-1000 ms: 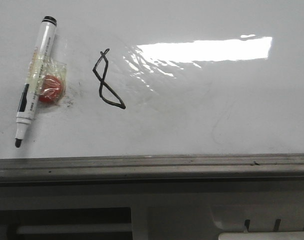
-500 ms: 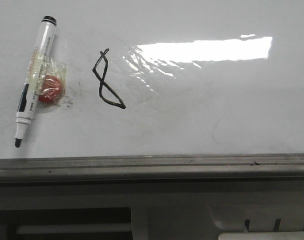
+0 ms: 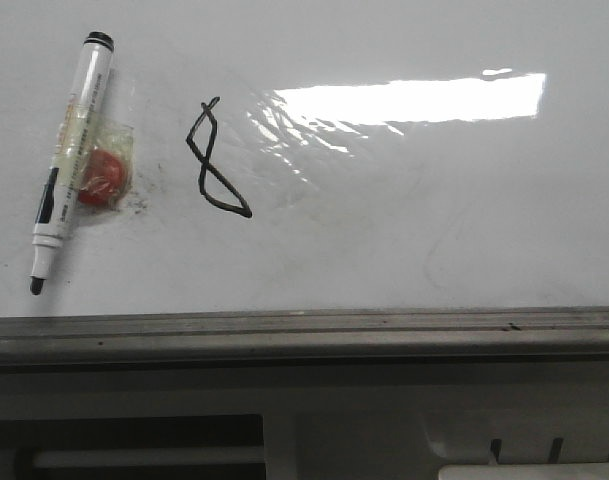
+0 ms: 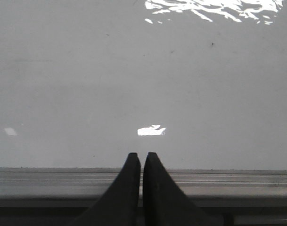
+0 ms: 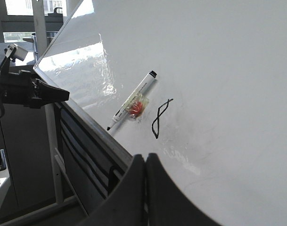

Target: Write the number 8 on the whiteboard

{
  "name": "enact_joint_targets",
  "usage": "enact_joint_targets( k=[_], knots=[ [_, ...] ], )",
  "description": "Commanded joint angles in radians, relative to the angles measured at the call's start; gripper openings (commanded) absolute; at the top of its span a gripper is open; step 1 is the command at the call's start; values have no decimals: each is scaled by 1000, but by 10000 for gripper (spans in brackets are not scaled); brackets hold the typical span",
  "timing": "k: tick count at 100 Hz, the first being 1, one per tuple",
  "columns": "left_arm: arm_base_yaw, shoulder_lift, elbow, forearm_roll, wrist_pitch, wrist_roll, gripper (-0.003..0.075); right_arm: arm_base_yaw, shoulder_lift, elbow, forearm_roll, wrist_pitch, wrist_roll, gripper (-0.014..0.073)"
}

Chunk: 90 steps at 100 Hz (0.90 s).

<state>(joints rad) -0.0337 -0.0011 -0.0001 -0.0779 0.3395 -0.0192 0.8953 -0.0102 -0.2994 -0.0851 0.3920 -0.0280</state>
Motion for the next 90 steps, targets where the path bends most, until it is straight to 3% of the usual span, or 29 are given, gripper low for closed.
enact_joint_targets(
  k=[1, 24, 38, 68, 90],
  knots=[
    [-2, -31, 33, -11, -41, 0, -20, -6, 0, -16, -14, -81, 0, -63],
    [-2, -31, 33, -11, -41, 0, -20, -20, 0, -5, -17, -117, 0, -64],
    [-2, -31, 33, -11, -41, 0, -20, -132, 0, 71, -32, -258, 0, -63],
    [-2, -31, 33, -11, -41, 0, -20, -622, 0, 324, -7, -599, 56, -63],
    [-2, -31, 33, -11, -41, 0, -20, -966, -2, 322, -7, -543, 64, -63]
  ],
)
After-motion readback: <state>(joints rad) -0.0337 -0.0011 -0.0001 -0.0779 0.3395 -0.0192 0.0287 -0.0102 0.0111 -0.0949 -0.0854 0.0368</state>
